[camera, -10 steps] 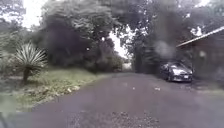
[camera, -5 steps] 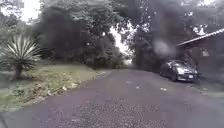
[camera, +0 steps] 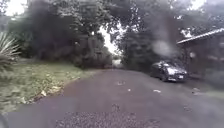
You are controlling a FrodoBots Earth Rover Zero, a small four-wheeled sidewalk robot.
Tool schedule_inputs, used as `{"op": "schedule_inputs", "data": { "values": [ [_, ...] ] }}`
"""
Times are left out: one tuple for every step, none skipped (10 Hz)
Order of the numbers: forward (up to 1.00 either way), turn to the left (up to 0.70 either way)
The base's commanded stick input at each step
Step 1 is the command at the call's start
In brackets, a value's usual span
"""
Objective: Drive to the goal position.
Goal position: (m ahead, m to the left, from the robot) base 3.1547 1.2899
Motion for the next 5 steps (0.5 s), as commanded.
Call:
{"op": "schedule_inputs", "data": {
  "values": [
    [0.70,0.00],
    [0.70,0.00],
    [0.70,0.00],
    [0.70,-0.12],
    [0.70,-0.34]
  ]
}}
